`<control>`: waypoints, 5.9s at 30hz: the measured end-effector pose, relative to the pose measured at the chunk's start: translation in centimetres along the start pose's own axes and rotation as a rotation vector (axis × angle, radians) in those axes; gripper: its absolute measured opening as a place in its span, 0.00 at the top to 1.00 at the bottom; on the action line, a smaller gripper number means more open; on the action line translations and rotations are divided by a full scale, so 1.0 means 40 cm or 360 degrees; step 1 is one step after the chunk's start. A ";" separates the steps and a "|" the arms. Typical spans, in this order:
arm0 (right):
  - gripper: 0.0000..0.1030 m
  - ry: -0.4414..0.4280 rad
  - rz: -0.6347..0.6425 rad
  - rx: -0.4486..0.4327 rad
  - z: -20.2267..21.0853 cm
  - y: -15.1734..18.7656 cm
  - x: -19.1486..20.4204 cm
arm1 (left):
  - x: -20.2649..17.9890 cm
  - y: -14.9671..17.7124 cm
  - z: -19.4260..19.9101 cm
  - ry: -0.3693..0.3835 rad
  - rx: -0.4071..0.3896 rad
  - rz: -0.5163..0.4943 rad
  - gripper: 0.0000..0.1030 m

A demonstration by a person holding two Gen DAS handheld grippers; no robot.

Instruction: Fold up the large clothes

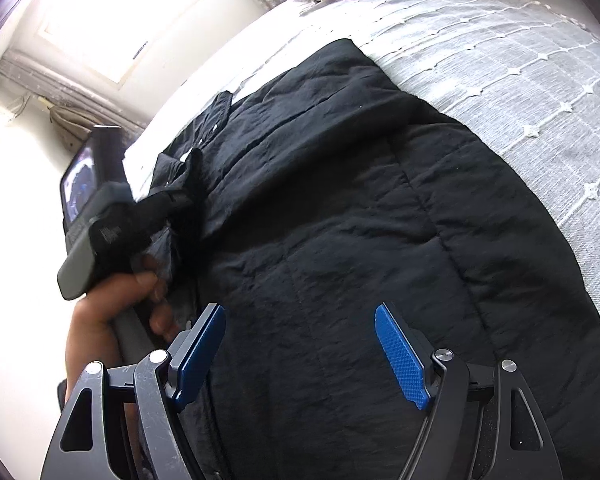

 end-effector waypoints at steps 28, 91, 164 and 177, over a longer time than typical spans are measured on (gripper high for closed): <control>0.19 -0.0035 0.0599 -0.0550 0.243 0.046 0.232 | 0.789 0.568 0.497 0.0341 -0.0296 0.0500 0.03; 0.94 0.0082 0.0068 -0.0318 0.437 0.425 -0.509 | 0.793 1.099 0.423 -0.0089 0.0070 -0.0008 0.94; 0.73 0.0073 0.0072 -0.0375 0.347 0.460 -0.493 | 0.771 1.076 0.334 0.0157 0.0216 0.0367 0.60; 0.84 -0.0033 -0.0014 -0.0382 0.340 0.459 -0.482 | 0.786 1.069 0.319 0.0271 0.0203 0.0456 0.76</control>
Point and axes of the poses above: each gripper's, at about its wrist camera, not at the fingertips, and z roughly against the way its jaws point, x to its left, y to its underside, the point moved 10 cm from there along -z, roughly the way its jaws point, and after that the axes turned 8 degrees about x, right-handed, at the moved point
